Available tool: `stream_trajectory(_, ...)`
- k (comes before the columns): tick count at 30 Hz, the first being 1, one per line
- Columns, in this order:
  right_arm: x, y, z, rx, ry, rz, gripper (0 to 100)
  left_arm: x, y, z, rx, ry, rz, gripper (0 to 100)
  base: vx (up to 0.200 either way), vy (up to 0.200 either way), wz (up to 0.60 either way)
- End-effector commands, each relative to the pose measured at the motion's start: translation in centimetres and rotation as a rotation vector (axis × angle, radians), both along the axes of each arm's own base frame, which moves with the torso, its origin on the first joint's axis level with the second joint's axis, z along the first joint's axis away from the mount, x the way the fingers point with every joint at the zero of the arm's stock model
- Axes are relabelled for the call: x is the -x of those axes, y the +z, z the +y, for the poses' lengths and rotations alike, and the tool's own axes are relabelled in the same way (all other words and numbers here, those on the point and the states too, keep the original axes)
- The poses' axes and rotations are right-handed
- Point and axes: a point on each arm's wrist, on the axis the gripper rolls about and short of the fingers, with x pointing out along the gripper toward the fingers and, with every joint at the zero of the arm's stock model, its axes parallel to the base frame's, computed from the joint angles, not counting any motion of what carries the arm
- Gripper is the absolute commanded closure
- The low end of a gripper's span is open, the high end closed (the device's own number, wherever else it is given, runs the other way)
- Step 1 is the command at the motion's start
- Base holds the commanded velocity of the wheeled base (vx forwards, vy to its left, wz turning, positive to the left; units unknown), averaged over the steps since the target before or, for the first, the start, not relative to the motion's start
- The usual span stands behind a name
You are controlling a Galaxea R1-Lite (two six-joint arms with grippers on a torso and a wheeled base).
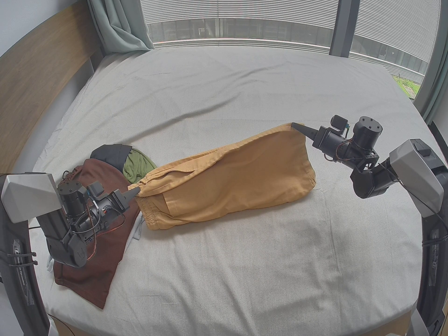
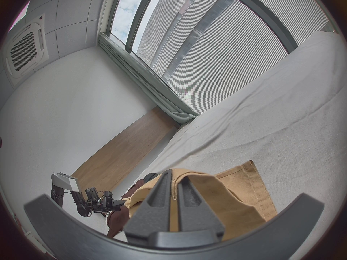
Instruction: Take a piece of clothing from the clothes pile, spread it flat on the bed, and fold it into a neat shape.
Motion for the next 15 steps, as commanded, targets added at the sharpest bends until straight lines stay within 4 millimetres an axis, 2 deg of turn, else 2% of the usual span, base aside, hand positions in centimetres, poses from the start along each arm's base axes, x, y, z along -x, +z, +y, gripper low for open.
stream_trajectory(1,-0.4,-1.0,0.1,0.003,0.003,0.014,100,-0.4,-0.6,-0.1,0.000,0.000,0.009,100,0.000,0.000,0.00)
stream_trajectory(15,-0.9,-2.4,0.2,0.012,0.000,0.026,100,-0.8,-0.8,-0.2,0.000,0.008,0.002,100,0.000,0.000,0.00)
